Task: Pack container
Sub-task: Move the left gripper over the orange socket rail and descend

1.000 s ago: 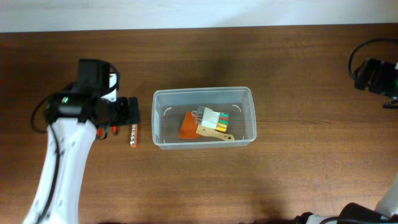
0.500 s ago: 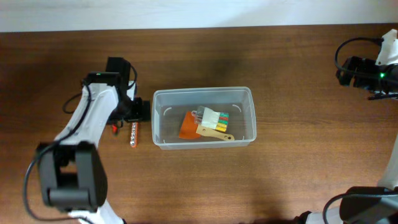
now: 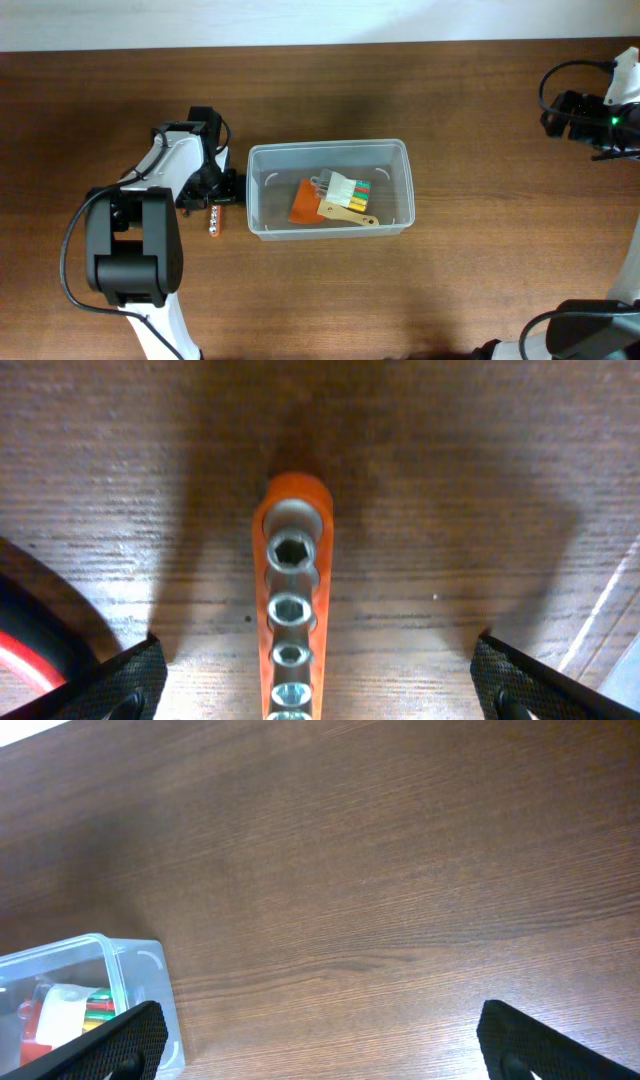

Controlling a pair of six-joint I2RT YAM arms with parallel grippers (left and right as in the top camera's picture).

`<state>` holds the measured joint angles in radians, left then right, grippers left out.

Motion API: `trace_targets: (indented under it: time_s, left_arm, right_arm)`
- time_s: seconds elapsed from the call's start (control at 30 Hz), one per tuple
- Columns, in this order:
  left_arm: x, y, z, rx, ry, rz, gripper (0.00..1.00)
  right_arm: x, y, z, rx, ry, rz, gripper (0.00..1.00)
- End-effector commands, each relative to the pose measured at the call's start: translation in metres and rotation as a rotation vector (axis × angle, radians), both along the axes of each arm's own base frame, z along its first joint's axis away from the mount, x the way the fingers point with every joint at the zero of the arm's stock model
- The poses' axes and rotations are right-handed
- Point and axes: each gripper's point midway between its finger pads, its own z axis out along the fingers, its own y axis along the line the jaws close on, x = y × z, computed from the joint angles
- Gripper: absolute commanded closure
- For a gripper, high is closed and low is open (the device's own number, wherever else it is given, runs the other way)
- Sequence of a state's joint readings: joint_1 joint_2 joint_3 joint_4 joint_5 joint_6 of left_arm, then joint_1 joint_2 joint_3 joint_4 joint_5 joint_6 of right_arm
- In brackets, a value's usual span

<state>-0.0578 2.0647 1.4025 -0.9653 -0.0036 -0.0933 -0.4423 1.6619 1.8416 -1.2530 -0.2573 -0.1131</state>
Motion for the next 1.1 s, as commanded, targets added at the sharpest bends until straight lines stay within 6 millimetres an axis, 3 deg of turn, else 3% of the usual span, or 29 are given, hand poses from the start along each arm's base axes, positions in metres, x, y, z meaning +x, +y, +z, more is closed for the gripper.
trace_targets:
  time_s: [0.0, 0.27, 0.5, 0.67, 0.9, 1.07]
  left_arm:
    - [-0.008, -0.002, -0.013, -0.016, 0.021, -0.019, 0.01]
    - [-0.034, -0.001, -0.033, -0.013, 0.075, -0.019, 0.01]
    - [-0.038, -0.001, -0.034, -0.013, 0.090, -0.018, 0.01]
    - [-0.040, -0.001, -0.034, -0.013, 0.096, -0.018, 0.11]
    - [-0.041, -0.001, -0.033, -0.013, 0.102, -0.018, 0.50]
    - [-0.043, 0.000, -0.033, -0.012, 0.108, -0.018, 0.63]
  right_arm:
    - [0.001, 0.005, -0.004, 0.014, 0.005, 0.019, 0.01]
    - [0.001, 0.005, -0.004, 0.015, 0.005, 0.019, 0.01]
    - [0.001, 0.005, -0.004, 0.015, 0.005, 0.019, 0.01]
    - [0.001, 0.005, -0.004, 0.015, 0.005, 0.019, 0.01]
    - [0.001, 0.005, -0.004, 0.015, 0.005, 0.018, 0.01]
    - [0.001, 0.005, -0.004, 0.015, 0.005, 0.018, 0.01]
